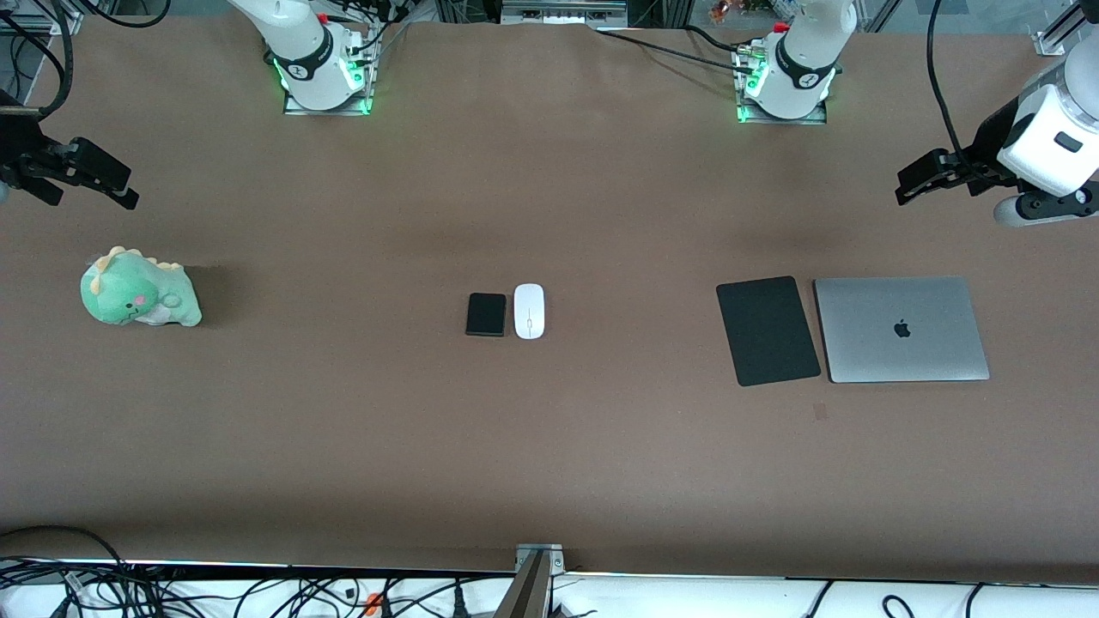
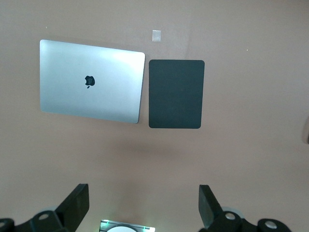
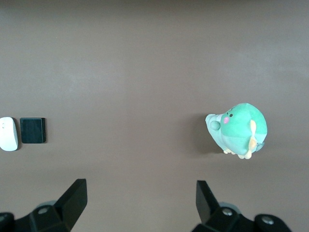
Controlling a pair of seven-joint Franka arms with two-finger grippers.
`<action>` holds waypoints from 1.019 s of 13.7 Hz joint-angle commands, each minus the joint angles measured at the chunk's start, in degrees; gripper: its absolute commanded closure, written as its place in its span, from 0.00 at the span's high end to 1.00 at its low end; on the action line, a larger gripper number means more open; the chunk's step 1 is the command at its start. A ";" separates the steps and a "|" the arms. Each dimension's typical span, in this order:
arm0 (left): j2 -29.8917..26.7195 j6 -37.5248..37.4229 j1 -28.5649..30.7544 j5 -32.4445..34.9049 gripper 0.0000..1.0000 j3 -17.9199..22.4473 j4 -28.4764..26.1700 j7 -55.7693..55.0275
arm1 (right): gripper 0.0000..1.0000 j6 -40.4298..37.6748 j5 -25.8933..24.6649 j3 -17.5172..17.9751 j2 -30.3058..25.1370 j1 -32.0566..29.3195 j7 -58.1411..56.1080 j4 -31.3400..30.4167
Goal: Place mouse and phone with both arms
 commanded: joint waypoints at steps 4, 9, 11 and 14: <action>-2.23 0.58 2.51 -2.47 1.00 -0.36 -1.98 4.84 | 1.00 -0.84 0.07 0.80 -0.41 -0.86 -0.37 0.05; -1.88 1.72 2.42 -2.21 1.00 -0.63 -1.45 5.10 | 1.00 -1.10 0.07 0.89 -0.24 -0.78 -0.11 0.05; -1.97 3.56 1.98 -2.12 1.00 -0.89 -1.45 5.37 | 1.00 -1.10 0.07 0.89 -0.24 -0.69 -0.11 -0.13; -1.88 4.88 1.80 -2.38 1.00 -0.98 -1.45 5.63 | 1.00 -1.19 0.07 0.97 -0.24 -0.60 -0.11 -0.13</action>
